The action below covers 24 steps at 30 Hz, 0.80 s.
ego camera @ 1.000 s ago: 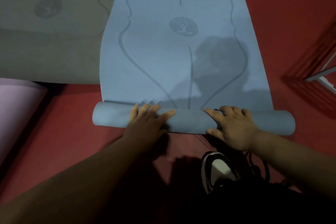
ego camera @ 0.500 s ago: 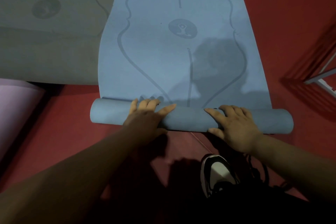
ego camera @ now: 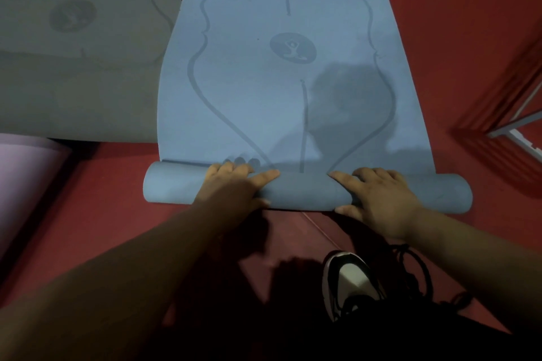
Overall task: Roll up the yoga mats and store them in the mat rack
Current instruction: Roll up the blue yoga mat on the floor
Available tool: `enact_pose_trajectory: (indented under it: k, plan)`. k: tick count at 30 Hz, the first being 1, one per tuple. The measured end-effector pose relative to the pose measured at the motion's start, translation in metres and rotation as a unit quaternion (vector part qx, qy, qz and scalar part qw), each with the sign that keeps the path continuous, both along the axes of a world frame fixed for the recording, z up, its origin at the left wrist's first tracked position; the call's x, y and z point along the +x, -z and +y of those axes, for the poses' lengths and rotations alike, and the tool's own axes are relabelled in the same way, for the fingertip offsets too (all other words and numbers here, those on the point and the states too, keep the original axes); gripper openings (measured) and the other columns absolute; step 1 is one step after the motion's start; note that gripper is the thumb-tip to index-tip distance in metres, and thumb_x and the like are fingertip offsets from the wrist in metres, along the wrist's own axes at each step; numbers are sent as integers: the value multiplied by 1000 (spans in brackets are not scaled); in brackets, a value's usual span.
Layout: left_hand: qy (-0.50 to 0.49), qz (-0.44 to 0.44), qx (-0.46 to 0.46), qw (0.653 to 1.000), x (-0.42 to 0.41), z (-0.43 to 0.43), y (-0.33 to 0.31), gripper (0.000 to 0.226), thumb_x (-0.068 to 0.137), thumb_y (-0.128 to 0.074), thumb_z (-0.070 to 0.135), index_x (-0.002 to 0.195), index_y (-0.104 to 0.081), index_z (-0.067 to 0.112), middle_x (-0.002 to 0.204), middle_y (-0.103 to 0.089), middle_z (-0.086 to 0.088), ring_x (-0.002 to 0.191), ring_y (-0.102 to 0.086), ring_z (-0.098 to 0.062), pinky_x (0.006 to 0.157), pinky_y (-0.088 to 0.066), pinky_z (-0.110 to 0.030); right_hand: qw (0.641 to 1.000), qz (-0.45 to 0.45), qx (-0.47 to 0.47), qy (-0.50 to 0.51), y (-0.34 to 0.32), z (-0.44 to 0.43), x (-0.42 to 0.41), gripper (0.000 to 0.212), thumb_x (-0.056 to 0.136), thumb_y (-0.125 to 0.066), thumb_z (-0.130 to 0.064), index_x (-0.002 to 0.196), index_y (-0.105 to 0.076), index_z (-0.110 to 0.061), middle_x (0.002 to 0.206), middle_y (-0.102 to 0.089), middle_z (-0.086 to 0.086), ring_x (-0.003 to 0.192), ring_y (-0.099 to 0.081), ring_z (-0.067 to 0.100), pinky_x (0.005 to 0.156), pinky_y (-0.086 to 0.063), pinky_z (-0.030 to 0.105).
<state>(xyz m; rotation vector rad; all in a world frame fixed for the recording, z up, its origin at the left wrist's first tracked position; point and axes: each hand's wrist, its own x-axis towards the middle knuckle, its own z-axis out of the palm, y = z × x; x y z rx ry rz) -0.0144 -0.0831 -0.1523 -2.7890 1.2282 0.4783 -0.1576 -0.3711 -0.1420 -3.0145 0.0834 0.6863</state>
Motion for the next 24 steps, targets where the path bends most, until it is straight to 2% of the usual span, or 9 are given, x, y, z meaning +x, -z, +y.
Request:
enact_pose_trajectory:
  k: [4, 7, 8, 11, 13, 16, 19, 22, 24]
  plan:
    - [-10, 59, 28, 998, -7, 0, -14, 69, 89, -44, 77, 152, -25, 56, 128, -59, 2, 121, -51, -29, 97, -36, -42, 999, 36, 27, -5, -8, -2, -3, 84, 75, -12, -89, 151, -14, -54, 128, -53, -8, 118, -53, 19, 101, -39, 41]
    - [6, 115, 52, 992, -18, 6, -17, 85, 74, -16, 84, 152, -26, 53, 128, -59, 2, 124, -51, -30, 100, -36, -41, 996, 65, 67, 1, -10, -2, -16, 80, 74, -20, -91, 148, -13, -59, 125, -54, -11, 117, -54, 17, 100, -40, 41]
    - [10, 126, 54, 990, -23, 8, -17, 87, 71, -14, 84, 152, -26, 53, 126, -59, 1, 123, -51, -29, 101, -36, -41, 994, 74, 79, 0, -10, -2, -22, 78, 75, -23, -91, 147, -11, -61, 124, -54, -12, 117, -54, 16, 100, -41, 41]
    - [20, 154, 58, 986, -37, 11, -16, 72, 86, -40, 77, 152, -26, 52, 129, -57, 0, 121, -53, -28, 98, -37, -39, 989, 113, 101, -2, -10, 0, -36, 75, 81, -34, -87, 146, -7, -64, 126, -53, -14, 119, -53, 14, 101, -41, 40]
    - [23, 167, 63, 984, -43, 12, -19, 67, 92, -48, 69, 152, -24, 53, 130, -56, -2, 119, -53, -30, 97, -36, -39, 986, 131, 106, -2, -12, 1, -41, 74, 83, -37, -85, 147, -5, -65, 129, -52, -14, 121, -52, 14, 102, -40, 40]
    - [22, 177, 69, 982, -42, 10, -20, 68, 91, -50, 69, 152, -25, 53, 132, -57, -3, 120, -54, -31, 99, -37, -40, 984, 141, 107, 7, -14, 3, -41, 76, 81, -34, -88, 147, -3, -65, 134, -49, -13, 125, -49, 16, 105, -38, 40]
    - [24, 182, 72, 980, -37, 7, -18, 69, 90, -50, 71, 151, -25, 54, 133, -57, -3, 122, -54, -31, 104, -38, -41, 989, 109, 92, 23, -13, 12, -48, 80, 75, -20, -93, 147, -2, -63, 139, -39, -12, 129, -41, 18, 109, -31, 42]
    - [17, 195, 77, 978, -35, 6, -14, 68, 90, -52, 70, 151, -26, 55, 136, -55, -2, 127, -50, -30, 108, -35, -41, 996, 53, 67, 25, -7, 20, -59, 82, 75, -7, -94, 150, -10, -59, 131, -38, -14, 123, -39, 15, 104, -31, 40]
    - [7, 193, 76, 978, -36, 5, -13, 69, 90, -51, 71, 152, -24, 55, 138, -52, 0, 132, -46, -27, 108, -33, -41, 995, 56, 72, 34, -5, 19, -57, 81, 76, -9, -93, 149, -14, -59, 127, -40, -16, 121, -40, 14, 102, -32, 40]
